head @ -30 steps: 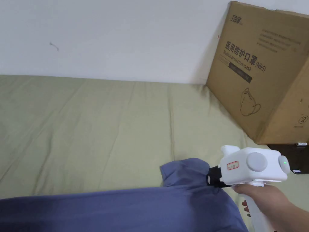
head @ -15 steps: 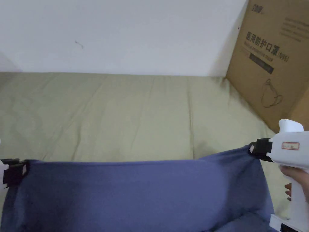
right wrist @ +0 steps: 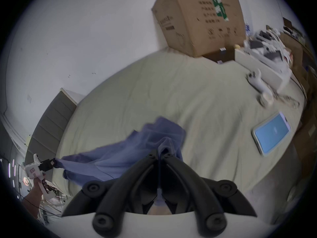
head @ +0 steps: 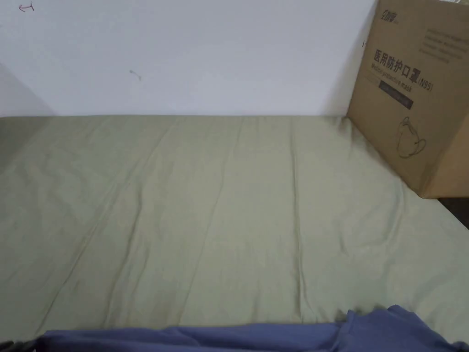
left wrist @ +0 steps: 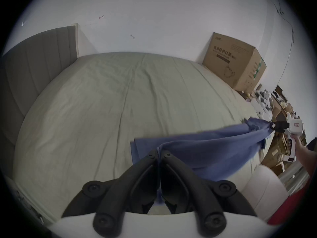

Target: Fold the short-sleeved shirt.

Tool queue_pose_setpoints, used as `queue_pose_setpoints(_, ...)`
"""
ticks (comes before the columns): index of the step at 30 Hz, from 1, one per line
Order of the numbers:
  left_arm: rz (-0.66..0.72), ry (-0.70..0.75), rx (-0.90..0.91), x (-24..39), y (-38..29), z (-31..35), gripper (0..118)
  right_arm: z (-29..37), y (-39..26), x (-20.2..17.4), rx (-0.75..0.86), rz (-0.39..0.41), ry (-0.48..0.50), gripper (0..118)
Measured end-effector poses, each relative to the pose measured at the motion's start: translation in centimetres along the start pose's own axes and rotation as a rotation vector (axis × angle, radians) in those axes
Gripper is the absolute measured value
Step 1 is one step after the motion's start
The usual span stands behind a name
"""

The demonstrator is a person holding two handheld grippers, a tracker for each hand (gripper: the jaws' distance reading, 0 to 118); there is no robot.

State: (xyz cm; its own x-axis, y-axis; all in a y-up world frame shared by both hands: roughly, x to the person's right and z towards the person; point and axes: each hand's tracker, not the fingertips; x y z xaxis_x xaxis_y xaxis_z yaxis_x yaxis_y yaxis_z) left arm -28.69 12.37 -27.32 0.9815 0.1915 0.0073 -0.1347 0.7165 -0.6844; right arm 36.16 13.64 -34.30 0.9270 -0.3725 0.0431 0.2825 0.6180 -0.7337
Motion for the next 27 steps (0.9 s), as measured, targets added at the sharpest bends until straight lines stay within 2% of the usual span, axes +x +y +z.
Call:
queue_pose_setpoints(2,-0.002,-0.006,-0.042,1.6,-1.6,0.2,1,-1.4,-1.5,0.8,-0.017,0.009,-0.029,1)
queue_pose_setpoints(5,0.013,0.015,-0.087,0.2,-3.7,-2.6,4,-3.9,-3.0,0.9,-0.014,0.081,-0.067,3)
queue_pose_setpoints(6,0.015,0.035,-0.084,0.0,-4.2,-3.1,9,-4.9,-2.9,1.3,-0.020,0.100,-0.098,12)
queue_pose_setpoints(7,0.022,0.051,-0.075,0.1,-4.4,-3.1,22,-5.4,-3.0,1.0,-0.021,0.129,-0.127,28)
queue_pose_setpoints(8,0.038,0.065,-0.064,0.2,-4.4,-2.9,47,-5.5,-3.0,0.5,-0.021,0.160,-0.169,53)
queue_pose_setpoints(9,0.053,0.074,-0.054,0.1,-4.1,-2.4,94,-5.5,-3.0,-0.1,-0.014,0.199,-0.218,87)
queue_pose_setpoints(10,0.065,0.090,-0.043,0.3,-4.0,-2.0,118,-5.3,-2.8,-0.1,0.028,0.218,-0.227,103)
queue_pose_setpoints(11,0.059,0.117,-0.006,0.8,-4.1,-0.8,115,-4.6,-2.6,-0.7,0.073,0.223,-0.199,109)
queue_pose_setpoints(12,0.054,0.101,0.096,1.3,-3.7,0.5,112,-3.6,-2.3,-1.5,0.123,0.229,-0.160,110)
queue_pose_setpoints(14,0.049,0.118,0.123,3.1,-2.4,2.1,113,-1.1,-2.0,-4.2,0.204,0.252,-0.095,110)
queue_pose_setpoints(18,0.019,0.128,0.323,8.0,0.2,5.8,117,3.7,-1.8,-11.3,0.410,0.349,0.041,110)
queue_pose_setpoints(21,-0.024,0.140,0.520,11.2,1.0,7.3,117,4.8,-2.4,-16.0,0.644,0.444,0.023,109)
queue_pose_setpoints(22,-0.035,0.162,0.594,12.1,1.1,7.7,114,5.0,-2.9,-17.3,0.721,0.470,0.025,105)
queue_pose_setpoints(23,-0.047,0.170,0.648,12.8,1.2,8.0,105,5.2,-3.3,-18.1,0.761,0.483,0.031,90)
queue_pose_setpoints(24,-0.039,0.163,0.682,13.4,1.3,8.2,70,5.5,-3.6,-18.8,0.774,0.488,0.061,39)
queue_pose_setpoints(25,-0.037,0.150,0.705,14.5,1.8,9.0,22,5.6,-3.9,-19.3,0.768,0.491,0.089,0)
queue_pose_setpoints(26,-0.039,0.135,0.717,15.1,1.9,9.4,5,5.7,-4.1,-19.6,0.746,0.488,0.077,0)
queue_pose_setpoints(27,-0.041,0.150,0.704,15.7,2.1,9.3,0,5.7,-4.3,-19.9,0.717,0.487,0.064,0)
